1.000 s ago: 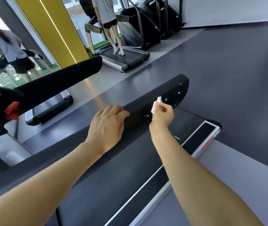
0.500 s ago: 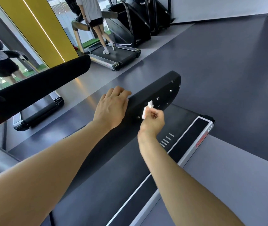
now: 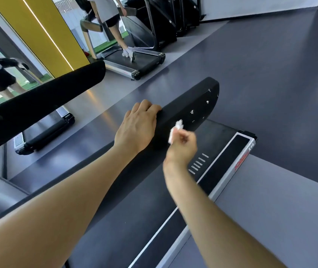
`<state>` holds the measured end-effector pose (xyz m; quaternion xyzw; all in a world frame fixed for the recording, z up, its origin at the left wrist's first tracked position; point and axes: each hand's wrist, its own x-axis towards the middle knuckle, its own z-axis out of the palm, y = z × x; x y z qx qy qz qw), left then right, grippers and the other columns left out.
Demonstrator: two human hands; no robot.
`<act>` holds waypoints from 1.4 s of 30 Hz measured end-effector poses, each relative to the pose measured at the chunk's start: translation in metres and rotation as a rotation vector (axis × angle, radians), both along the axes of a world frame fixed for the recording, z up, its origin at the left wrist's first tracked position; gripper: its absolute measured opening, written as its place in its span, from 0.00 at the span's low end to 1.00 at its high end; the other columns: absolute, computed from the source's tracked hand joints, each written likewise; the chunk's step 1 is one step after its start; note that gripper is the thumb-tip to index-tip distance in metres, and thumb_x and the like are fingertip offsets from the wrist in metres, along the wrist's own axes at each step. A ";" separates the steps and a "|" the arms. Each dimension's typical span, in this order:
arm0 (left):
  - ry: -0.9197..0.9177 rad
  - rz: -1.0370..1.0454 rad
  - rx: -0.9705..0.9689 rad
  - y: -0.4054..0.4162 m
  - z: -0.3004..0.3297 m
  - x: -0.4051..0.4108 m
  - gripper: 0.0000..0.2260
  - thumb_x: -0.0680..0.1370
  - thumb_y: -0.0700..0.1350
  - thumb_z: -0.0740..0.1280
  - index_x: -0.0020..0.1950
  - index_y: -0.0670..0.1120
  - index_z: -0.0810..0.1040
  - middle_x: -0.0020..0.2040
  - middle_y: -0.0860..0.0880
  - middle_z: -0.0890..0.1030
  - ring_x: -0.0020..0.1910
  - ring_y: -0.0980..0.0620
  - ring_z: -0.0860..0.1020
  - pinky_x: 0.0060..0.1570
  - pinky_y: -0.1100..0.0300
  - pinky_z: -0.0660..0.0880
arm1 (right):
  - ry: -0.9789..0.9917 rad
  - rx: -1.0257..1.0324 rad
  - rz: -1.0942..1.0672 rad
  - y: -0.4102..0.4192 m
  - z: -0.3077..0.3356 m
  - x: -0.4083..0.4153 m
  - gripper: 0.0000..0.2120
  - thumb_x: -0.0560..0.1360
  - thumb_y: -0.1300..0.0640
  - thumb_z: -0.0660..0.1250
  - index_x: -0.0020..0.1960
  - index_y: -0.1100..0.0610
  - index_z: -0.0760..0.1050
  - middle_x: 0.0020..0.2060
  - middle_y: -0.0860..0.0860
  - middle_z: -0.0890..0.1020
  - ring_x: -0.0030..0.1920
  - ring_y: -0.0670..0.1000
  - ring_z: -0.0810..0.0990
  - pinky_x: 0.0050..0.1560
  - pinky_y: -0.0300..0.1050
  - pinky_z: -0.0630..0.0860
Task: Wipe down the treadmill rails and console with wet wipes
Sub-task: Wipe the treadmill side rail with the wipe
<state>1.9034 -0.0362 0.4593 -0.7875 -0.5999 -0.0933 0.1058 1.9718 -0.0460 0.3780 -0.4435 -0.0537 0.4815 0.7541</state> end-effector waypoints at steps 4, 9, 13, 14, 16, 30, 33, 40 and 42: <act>-0.015 -0.012 -0.002 0.000 0.000 -0.001 0.15 0.83 0.45 0.52 0.69 0.49 0.69 0.60 0.48 0.70 0.59 0.48 0.69 0.60 0.56 0.65 | -0.003 0.025 0.118 -0.021 -0.007 -0.019 0.12 0.73 0.69 0.69 0.36 0.56 0.73 0.33 0.52 0.77 0.36 0.48 0.76 0.41 0.37 0.74; -0.020 -0.008 0.000 -0.001 0.001 0.000 0.15 0.83 0.45 0.52 0.68 0.50 0.70 0.61 0.49 0.71 0.60 0.48 0.69 0.61 0.55 0.66 | -0.016 -0.041 0.012 0.028 -0.002 0.025 0.11 0.74 0.68 0.68 0.36 0.56 0.73 0.34 0.52 0.77 0.39 0.50 0.76 0.48 0.41 0.76; -0.014 -0.013 0.001 -0.001 0.002 0.000 0.15 0.83 0.45 0.52 0.68 0.49 0.69 0.61 0.49 0.71 0.59 0.48 0.69 0.61 0.55 0.65 | -0.006 -0.017 0.014 0.005 0.004 0.010 0.11 0.75 0.69 0.67 0.37 0.57 0.72 0.40 0.53 0.79 0.44 0.48 0.79 0.45 0.32 0.75; -0.011 -0.014 0.001 0.000 0.002 0.000 0.15 0.83 0.45 0.52 0.68 0.49 0.69 0.61 0.48 0.71 0.59 0.48 0.69 0.60 0.56 0.65 | 0.000 -0.001 0.041 -0.008 0.004 -0.001 0.11 0.75 0.70 0.66 0.37 0.57 0.72 0.40 0.53 0.79 0.43 0.47 0.79 0.43 0.30 0.75; -0.008 -0.009 -0.001 0.000 0.001 0.000 0.15 0.83 0.45 0.51 0.68 0.49 0.69 0.61 0.48 0.71 0.59 0.48 0.69 0.60 0.56 0.65 | -0.033 0.030 0.098 -0.027 0.004 -0.017 0.11 0.74 0.69 0.67 0.37 0.57 0.73 0.36 0.50 0.78 0.39 0.45 0.77 0.41 0.31 0.74; -0.013 -0.001 -0.011 -0.001 0.002 0.001 0.15 0.83 0.44 0.51 0.69 0.49 0.69 0.62 0.48 0.70 0.60 0.48 0.68 0.62 0.55 0.65 | -0.026 -0.037 0.093 -0.008 -0.008 -0.002 0.11 0.75 0.65 0.68 0.37 0.54 0.73 0.37 0.51 0.79 0.39 0.47 0.77 0.47 0.36 0.75; -0.014 -0.001 -0.009 0.000 0.001 0.000 0.16 0.83 0.44 0.51 0.69 0.50 0.69 0.62 0.49 0.70 0.61 0.48 0.68 0.62 0.55 0.65 | 0.036 -0.056 0.106 0.002 -0.007 0.009 0.10 0.75 0.66 0.68 0.38 0.56 0.73 0.35 0.53 0.78 0.36 0.47 0.76 0.42 0.37 0.74; -0.016 -0.002 -0.011 0.000 0.000 0.001 0.16 0.84 0.44 0.52 0.69 0.50 0.69 0.63 0.49 0.70 0.61 0.48 0.68 0.63 0.54 0.65 | 0.080 -0.127 0.066 0.024 -0.006 0.031 0.09 0.75 0.65 0.67 0.38 0.56 0.73 0.36 0.53 0.77 0.35 0.46 0.75 0.40 0.32 0.74; -0.011 0.000 -0.013 0.000 0.001 0.001 0.16 0.83 0.44 0.52 0.69 0.50 0.69 0.63 0.49 0.70 0.61 0.48 0.68 0.63 0.54 0.64 | 0.075 -0.100 0.093 0.007 -0.007 0.014 0.09 0.75 0.66 0.68 0.38 0.57 0.73 0.34 0.51 0.78 0.35 0.45 0.77 0.42 0.33 0.75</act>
